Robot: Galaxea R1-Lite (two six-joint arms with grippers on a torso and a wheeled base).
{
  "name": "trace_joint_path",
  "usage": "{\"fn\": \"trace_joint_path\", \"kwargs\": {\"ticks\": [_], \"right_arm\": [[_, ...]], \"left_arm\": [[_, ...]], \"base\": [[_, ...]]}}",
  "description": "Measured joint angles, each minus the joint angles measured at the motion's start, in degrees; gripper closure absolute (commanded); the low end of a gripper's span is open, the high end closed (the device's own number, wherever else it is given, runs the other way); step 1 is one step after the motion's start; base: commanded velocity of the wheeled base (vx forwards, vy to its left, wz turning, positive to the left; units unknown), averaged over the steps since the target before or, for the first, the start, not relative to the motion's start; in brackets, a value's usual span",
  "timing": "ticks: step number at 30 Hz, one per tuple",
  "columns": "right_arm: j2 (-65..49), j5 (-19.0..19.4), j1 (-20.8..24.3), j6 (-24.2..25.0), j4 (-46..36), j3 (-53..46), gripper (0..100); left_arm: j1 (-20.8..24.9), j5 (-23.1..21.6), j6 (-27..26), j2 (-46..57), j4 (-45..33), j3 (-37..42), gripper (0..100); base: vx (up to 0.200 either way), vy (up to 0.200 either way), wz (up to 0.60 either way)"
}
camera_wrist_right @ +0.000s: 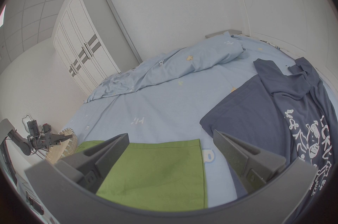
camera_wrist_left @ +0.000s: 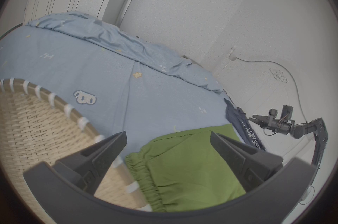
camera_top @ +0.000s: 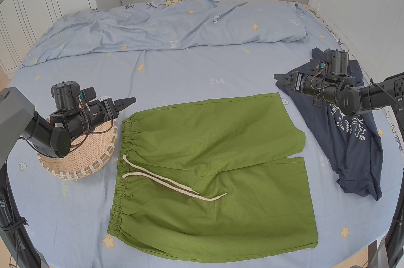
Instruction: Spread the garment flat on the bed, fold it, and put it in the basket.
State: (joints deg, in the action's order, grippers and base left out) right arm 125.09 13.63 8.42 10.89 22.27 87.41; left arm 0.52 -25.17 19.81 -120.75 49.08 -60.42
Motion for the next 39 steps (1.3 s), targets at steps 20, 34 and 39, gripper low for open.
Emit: {"fn": "trace_joint_path", "kwargs": {"ticks": [20, 34, 39], "right_arm": [[-21.6, -0.8, -0.3, 9.5, -2.1, -30.8, 0], [-41.9, 2.8, -0.2, 13.3, -0.2, -70.3, 0], [-50.0, 3.5, 0.0, 15.2, 1.1, -79.3, 0]], "left_arm": [[5.5, -1.2, 8.1, 19.6, -0.4, 22.0, 0], [2.1, -10.7, 11.9, 27.4, 1.2, 53.1, 0], [0.3, -13.1, 10.5, 29.0, -5.2, 57.6, 0]], "base": [[0.000, 0.000, 0.00], [0.000, 0.000, 0.00], [0.000, 0.000, 0.00]]}}
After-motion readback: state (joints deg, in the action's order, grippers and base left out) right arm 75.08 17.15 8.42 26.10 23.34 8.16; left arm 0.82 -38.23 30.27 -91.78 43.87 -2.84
